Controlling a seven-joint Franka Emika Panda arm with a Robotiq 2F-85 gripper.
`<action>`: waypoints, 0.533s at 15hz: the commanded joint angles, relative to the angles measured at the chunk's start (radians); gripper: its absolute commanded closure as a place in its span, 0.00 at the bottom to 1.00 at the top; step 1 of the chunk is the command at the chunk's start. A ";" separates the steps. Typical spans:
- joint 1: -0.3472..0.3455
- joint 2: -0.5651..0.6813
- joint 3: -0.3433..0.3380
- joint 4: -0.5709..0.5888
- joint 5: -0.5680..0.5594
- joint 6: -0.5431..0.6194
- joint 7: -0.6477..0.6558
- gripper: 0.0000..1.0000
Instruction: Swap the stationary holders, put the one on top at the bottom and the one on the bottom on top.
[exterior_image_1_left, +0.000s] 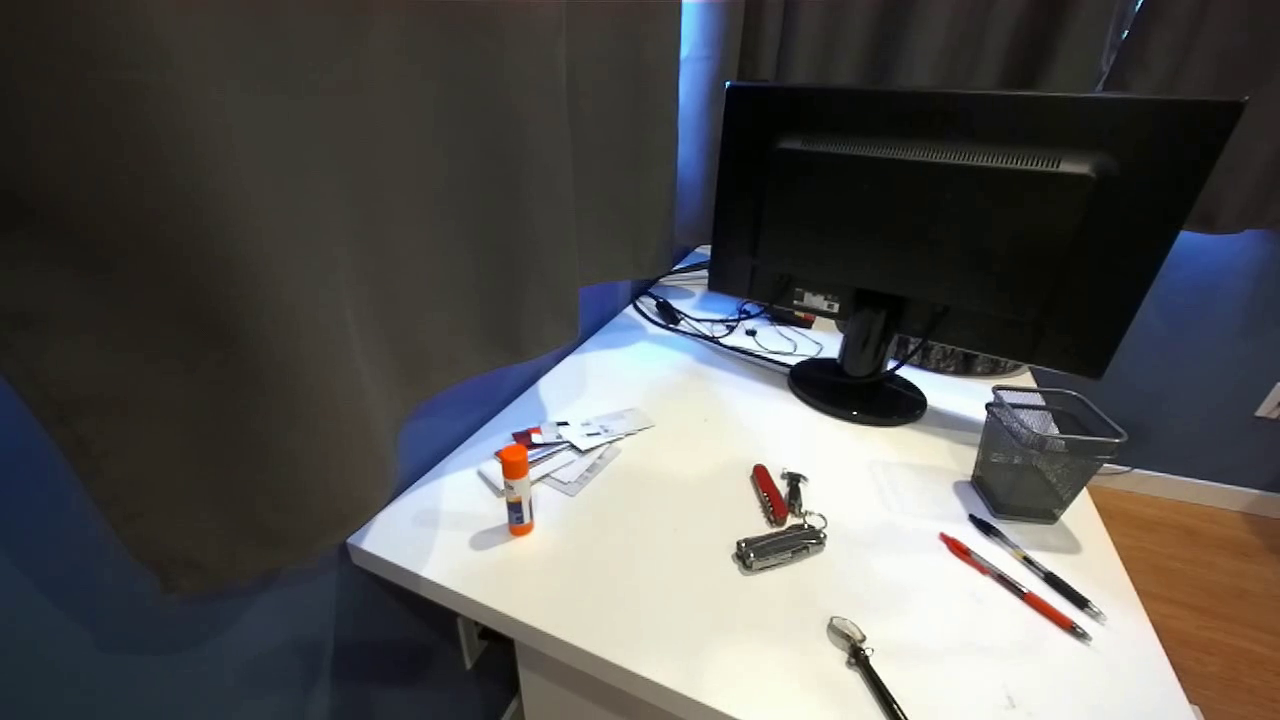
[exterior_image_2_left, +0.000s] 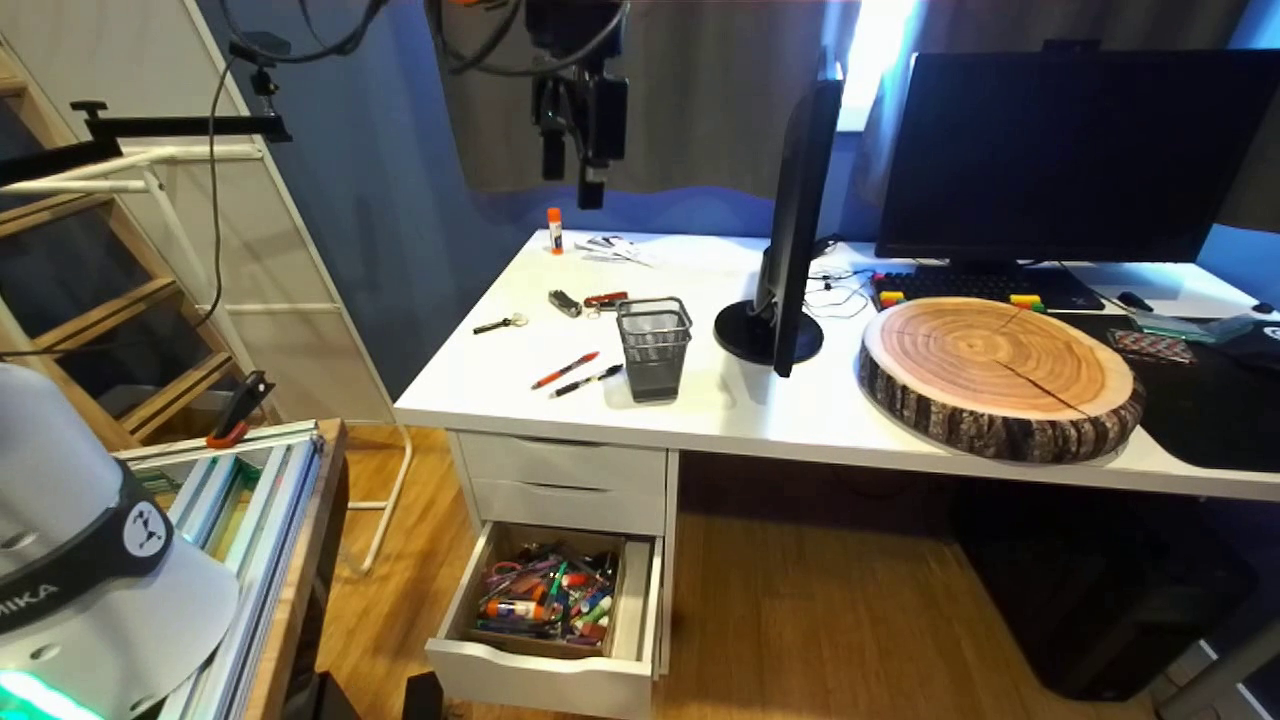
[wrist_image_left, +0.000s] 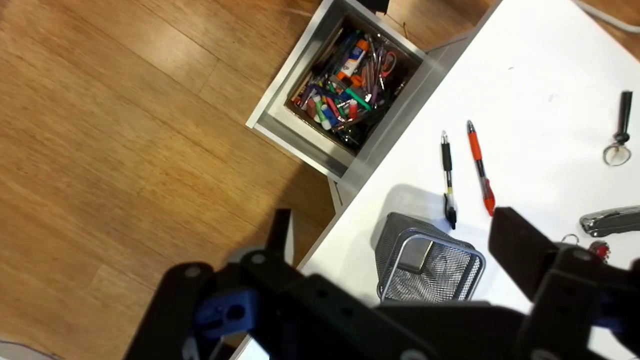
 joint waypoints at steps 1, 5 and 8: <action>0.008 0.162 0.028 0.076 0.041 0.084 0.128 0.00; 0.023 0.291 0.042 0.115 0.025 0.197 0.222 0.00; 0.025 0.274 0.031 0.090 0.018 0.191 0.194 0.00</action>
